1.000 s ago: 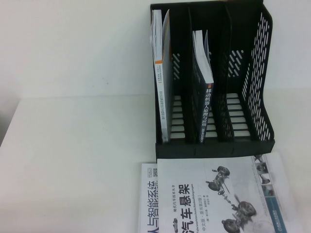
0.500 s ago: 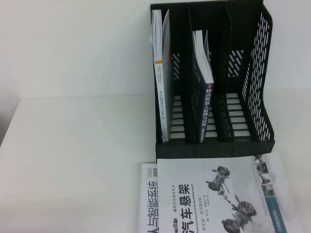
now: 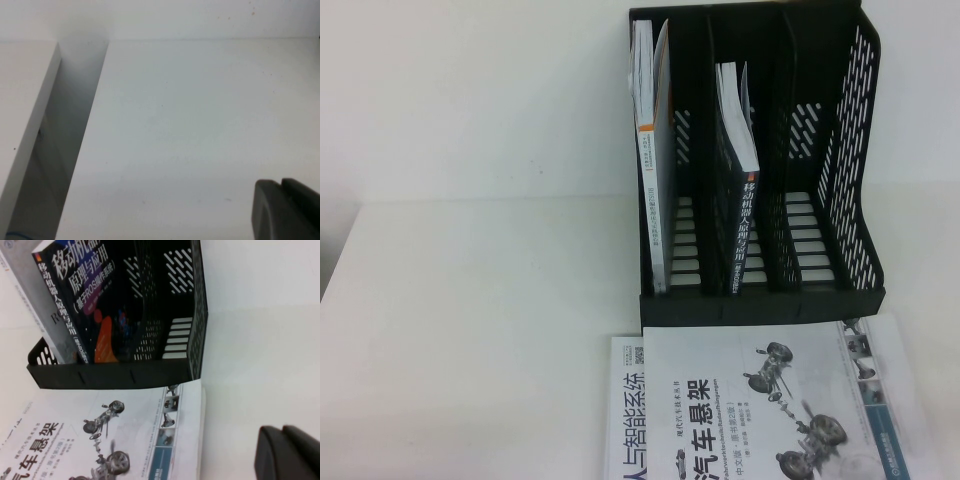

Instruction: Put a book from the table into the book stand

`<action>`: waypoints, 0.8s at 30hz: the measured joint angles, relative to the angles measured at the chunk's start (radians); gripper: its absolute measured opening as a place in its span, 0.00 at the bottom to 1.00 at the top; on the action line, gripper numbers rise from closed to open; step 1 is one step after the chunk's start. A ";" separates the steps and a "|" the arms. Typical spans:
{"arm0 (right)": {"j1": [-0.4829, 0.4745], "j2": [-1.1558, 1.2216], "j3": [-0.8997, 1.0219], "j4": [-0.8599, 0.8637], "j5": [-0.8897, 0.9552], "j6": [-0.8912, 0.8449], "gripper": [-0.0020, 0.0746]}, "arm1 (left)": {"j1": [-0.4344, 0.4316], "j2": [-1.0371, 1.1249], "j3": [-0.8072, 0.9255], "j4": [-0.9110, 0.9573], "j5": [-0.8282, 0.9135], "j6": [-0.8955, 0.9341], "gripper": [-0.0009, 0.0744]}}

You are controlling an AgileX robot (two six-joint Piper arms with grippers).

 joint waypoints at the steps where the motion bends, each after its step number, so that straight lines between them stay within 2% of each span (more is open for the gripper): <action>1: 0.000 -0.002 0.008 -0.002 -0.006 0.002 0.02 | 0.000 0.000 0.000 0.000 0.000 0.000 0.01; 6: -0.002 -0.020 0.064 0.007 -0.089 0.058 0.02 | 0.000 0.000 0.000 0.000 0.000 0.000 0.01; 11: -0.046 -0.053 0.144 0.145 -0.180 0.068 0.02 | 0.000 0.000 0.000 0.001 0.000 0.000 0.01; 14: -0.093 -0.077 0.179 0.214 -0.184 0.009 0.02 | 0.000 0.000 0.000 0.001 0.000 0.000 0.01; 19: -0.250 -0.082 0.192 0.378 -0.184 -0.249 0.02 | 0.000 0.000 0.000 0.001 0.000 0.000 0.01; 24: -0.450 -0.082 0.220 0.450 -0.212 -0.472 0.02 | 0.000 0.000 0.000 0.001 0.000 -0.002 0.01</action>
